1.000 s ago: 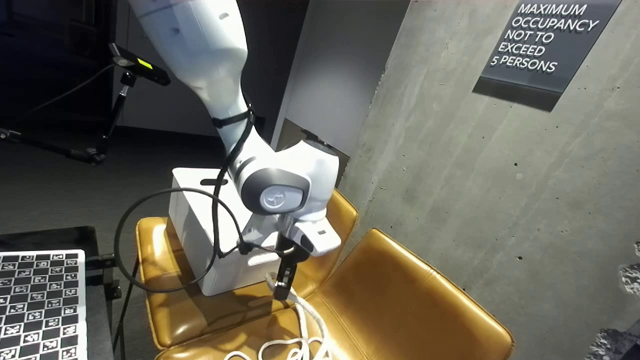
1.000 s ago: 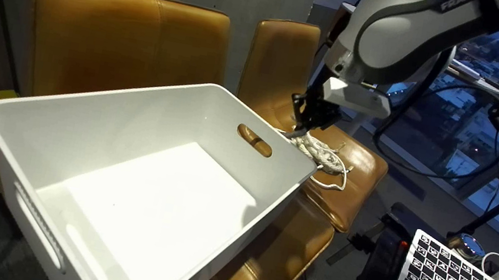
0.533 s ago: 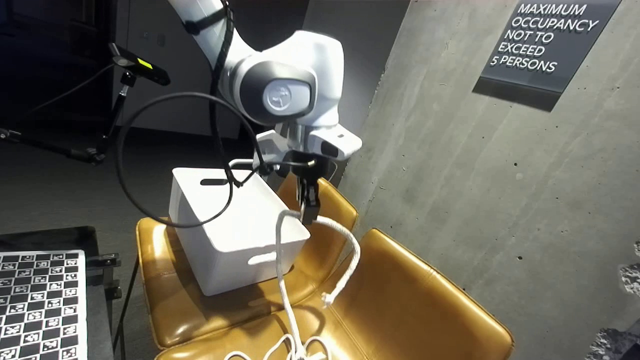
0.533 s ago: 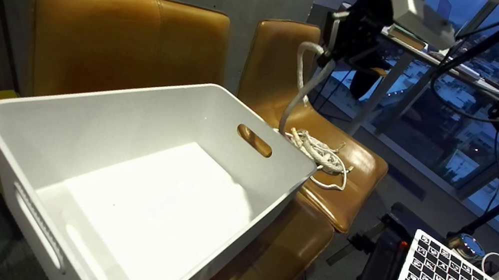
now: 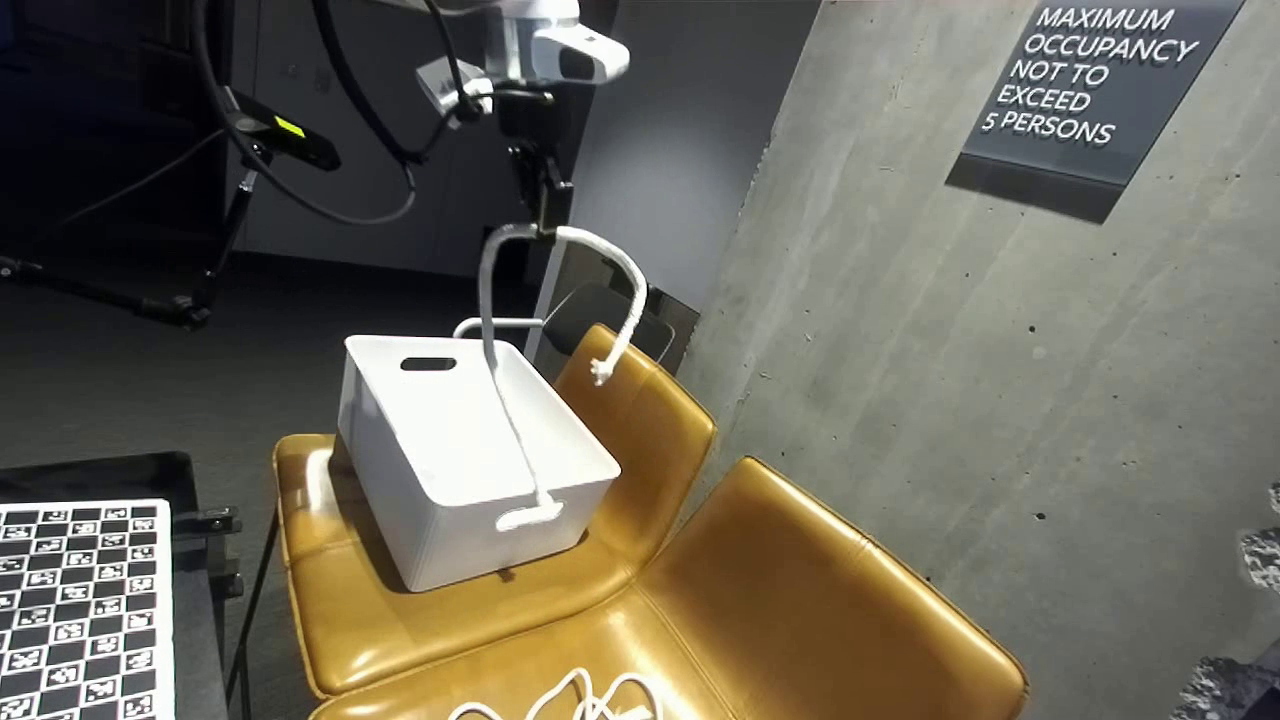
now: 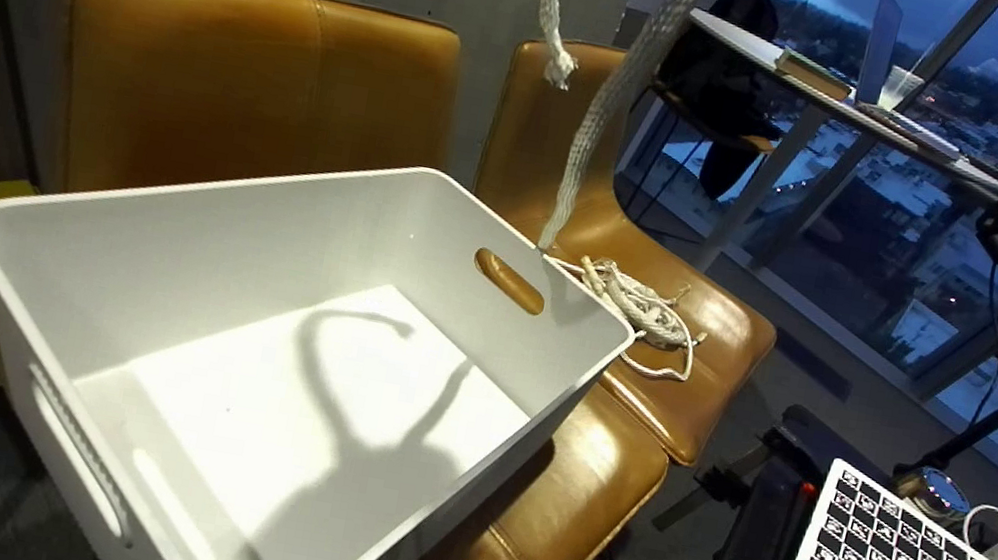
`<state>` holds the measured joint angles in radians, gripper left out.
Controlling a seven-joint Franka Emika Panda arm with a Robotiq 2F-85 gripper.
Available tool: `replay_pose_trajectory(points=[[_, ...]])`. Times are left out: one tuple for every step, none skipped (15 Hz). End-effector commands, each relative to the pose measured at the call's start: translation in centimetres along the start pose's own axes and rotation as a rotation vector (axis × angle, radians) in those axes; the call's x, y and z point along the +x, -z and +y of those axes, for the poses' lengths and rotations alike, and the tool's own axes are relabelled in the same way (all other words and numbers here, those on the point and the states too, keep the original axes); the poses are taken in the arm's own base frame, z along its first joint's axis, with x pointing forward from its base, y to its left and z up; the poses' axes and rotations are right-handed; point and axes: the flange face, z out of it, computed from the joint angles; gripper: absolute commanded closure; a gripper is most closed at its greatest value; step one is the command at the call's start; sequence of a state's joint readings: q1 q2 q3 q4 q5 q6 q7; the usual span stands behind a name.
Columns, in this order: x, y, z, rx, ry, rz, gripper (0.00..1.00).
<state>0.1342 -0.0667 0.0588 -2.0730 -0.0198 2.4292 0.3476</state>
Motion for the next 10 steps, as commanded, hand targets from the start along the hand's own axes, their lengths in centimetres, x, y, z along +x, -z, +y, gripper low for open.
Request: replay_pose_trajectory(points=[[-3.4,4.5,-8.1,-0.008,0.085,-0.009,0.97],[-4.8,4.8,-10.9,-0.020,0.100,-0.017,0.97],[-5.5,4.0,-12.2,-0.035,0.110,-0.026,0.97],[-5.7,2.9,-12.6,-0.054,0.117,-0.038,0.97],[-5.6,1.5,-12.3,-0.077,0.115,-0.049,0.97],[-5.5,0.3,-11.7,-0.092,0.115,-0.058,0.97],[-4.8,-0.7,-10.9,-0.109,0.107,-0.065,0.97],[-4.0,-1.7,-9.8,-0.122,0.099,-0.074,0.97],[-3.1,-2.6,-8.6,-0.133,0.086,-0.087,0.97],[-2.2,-3.4,-7.5,-0.140,0.071,-0.098,0.97]])
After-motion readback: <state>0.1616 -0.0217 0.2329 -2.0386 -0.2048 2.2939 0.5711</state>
